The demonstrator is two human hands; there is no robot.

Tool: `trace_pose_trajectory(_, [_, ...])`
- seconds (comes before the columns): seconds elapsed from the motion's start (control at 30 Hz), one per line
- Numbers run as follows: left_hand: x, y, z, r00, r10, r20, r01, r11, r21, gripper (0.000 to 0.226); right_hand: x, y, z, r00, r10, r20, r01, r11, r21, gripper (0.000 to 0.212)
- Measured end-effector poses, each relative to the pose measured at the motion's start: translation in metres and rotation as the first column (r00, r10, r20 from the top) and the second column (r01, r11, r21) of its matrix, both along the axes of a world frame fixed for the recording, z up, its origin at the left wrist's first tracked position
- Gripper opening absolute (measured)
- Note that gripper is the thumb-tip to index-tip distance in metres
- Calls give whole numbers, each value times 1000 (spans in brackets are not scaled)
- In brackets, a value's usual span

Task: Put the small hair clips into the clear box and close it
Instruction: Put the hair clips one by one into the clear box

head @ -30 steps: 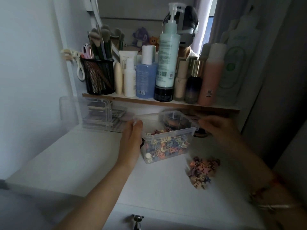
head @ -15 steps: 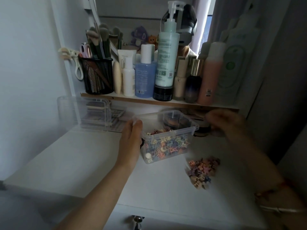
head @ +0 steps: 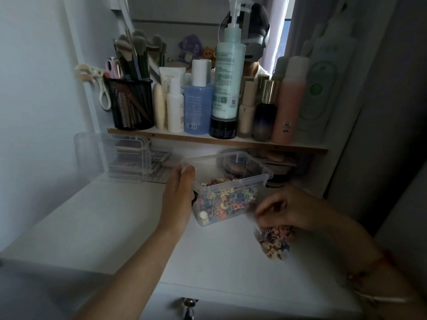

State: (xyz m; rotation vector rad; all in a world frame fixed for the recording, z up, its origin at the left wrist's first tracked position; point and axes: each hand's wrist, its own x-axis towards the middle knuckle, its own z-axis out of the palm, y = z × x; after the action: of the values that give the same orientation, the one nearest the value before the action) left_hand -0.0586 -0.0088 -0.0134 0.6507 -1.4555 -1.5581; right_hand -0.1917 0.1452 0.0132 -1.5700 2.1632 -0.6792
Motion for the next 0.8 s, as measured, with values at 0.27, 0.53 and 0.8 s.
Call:
trace_pose_trajectory(0.27, [2, 3, 2, 999, -9, -47, 8, 1000, -7, 20, -3, 5, 9, 994, -52, 97, 67, 985, -156, 24])
trace_pose_trajectory(0.53, [2, 2, 1, 998, -10, -57, 10, 1000, 0, 20, 5, -6, -2, 994, -41, -100, 45, 998, 45, 18])
trace_pose_trajectory(0.8, [1, 2, 1, 999, 2, -38, -3, 1000, -11, 21, 2, -9, -9, 986, -82, -142, 86, 996, 23, 19])
